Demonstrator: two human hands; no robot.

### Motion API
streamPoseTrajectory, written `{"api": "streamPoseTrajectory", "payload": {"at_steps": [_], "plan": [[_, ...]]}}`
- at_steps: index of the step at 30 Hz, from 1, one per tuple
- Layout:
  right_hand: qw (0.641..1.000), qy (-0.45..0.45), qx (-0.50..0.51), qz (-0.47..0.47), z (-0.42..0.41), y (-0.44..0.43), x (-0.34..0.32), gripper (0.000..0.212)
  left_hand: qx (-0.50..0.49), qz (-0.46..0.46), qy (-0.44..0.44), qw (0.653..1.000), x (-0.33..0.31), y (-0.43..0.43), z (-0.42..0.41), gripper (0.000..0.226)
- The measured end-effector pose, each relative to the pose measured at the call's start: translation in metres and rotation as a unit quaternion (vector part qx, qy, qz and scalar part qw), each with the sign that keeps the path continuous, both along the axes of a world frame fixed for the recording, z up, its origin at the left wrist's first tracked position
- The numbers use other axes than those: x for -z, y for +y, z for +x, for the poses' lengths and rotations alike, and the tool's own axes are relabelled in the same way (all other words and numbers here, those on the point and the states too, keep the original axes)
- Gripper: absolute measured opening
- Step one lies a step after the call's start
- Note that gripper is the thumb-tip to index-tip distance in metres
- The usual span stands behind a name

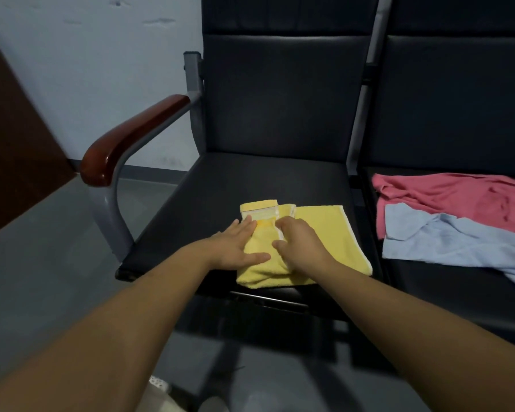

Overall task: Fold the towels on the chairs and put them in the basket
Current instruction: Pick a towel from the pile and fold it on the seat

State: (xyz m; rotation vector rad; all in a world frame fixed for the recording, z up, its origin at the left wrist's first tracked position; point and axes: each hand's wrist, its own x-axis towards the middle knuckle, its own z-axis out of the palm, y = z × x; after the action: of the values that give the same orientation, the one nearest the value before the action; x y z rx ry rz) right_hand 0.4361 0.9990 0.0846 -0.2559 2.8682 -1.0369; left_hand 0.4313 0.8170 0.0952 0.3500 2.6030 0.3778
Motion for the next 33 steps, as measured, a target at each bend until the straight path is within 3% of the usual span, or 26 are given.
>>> {"api": "streamPoseTrajectory", "payload": {"at_steps": [3,5,8,10,12,14,17,21,23,25,28,30,32,33], "plan": [[0.997,0.025,-0.007,0.069,0.0,0.003,-0.005,0.048,-0.005,0.007,-0.001,1.0,0.005,0.0,0.0,0.098],[0.993,0.037,-0.051,0.103,0.004,0.004,-0.013,0.051,-0.037,0.06,0.036,0.997,0.004,-0.002,-0.002,0.09],[0.98,-0.009,-0.112,0.167,0.009,0.007,-0.011,0.053,-0.2,0.157,0.169,0.952,-0.002,-0.007,-0.007,0.056],[0.973,-0.042,-0.118,0.193,0.013,0.007,0.003,0.055,-0.321,0.189,0.144,0.917,-0.004,-0.01,-0.01,0.034],[0.972,-0.033,-0.118,0.198,0.018,0.004,0.015,0.056,-0.381,0.224,0.049,0.896,-0.004,-0.008,-0.008,0.022],[0.979,-0.032,-0.111,0.166,0.02,-0.004,0.02,0.055,-0.413,0.252,-0.019,0.875,-0.006,-0.004,-0.004,0.02],[0.988,-0.059,-0.103,0.103,0.019,-0.025,0.019,0.052,-0.441,0.282,-0.043,0.851,-0.014,-0.005,0.0,0.026],[0.984,-0.136,-0.092,-0.071,0.017,-0.051,0.004,0.052,-0.447,0.273,0.027,0.851,-0.023,-0.025,0.002,0.042],[0.946,-0.216,-0.05,-0.235,0.012,-0.055,-0.003,0.045,-0.434,0.274,0.069,0.855,-0.031,-0.03,0.003,0.034],[0.886,-0.279,0.022,-0.369,0.003,-0.052,-0.011,0.04,-0.41,0.273,0.108,0.864,-0.04,-0.026,0.004,0.031],[0.846,-0.289,0.089,-0.44,-0.013,-0.034,-0.026,0.056,-0.355,0.288,0.11,0.883,-0.052,-0.005,0.008,0.032],[0.822,-0.306,0.114,-0.466,-0.016,-0.014,-0.032,0.063,-0.32,0.368,0.008,0.873,-0.057,0.014,0.011,0.034],[0.837,-0.296,0.148,-0.436,-0.016,0.004,-0.03,0.053,-0.301,0.424,-0.061,0.852,-0.056,0.027,0.011,0.032],[0.853,-0.287,0.168,-0.402,-0.014,0.011,-0.029,0.049,-0.295,0.416,-0.057,0.858,-0.053,0.03,0.01,0.03]]}}
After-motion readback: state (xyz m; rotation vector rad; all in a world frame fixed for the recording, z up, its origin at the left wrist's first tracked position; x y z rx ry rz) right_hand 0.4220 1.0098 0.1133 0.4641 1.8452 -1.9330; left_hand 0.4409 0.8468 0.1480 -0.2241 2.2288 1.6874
